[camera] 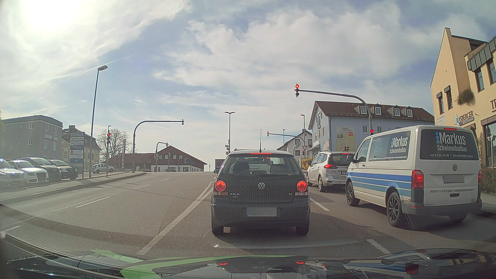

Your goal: Follow the waypoints while adhering to traffic rules and regulations

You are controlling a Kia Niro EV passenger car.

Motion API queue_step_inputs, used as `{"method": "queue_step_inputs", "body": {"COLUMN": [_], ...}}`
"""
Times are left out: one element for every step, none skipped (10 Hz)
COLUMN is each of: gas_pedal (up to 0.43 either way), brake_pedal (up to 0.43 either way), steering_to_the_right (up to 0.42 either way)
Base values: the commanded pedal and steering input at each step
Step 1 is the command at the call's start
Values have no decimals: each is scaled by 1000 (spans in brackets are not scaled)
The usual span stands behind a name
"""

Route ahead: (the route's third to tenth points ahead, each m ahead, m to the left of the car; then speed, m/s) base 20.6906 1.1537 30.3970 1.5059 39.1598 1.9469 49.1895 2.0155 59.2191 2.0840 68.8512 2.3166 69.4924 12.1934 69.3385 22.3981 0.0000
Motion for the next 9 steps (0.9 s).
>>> {"method": "queue_step_inputs", "body": {"gas_pedal": [0,0,0,0,0,0,0,0,0], "brake_pedal": [354,354,354,354,354,354,354,354,354], "steering_to_the_right": [-32,-32,-32,-32,-32,-32,-32,-32,-32]}}
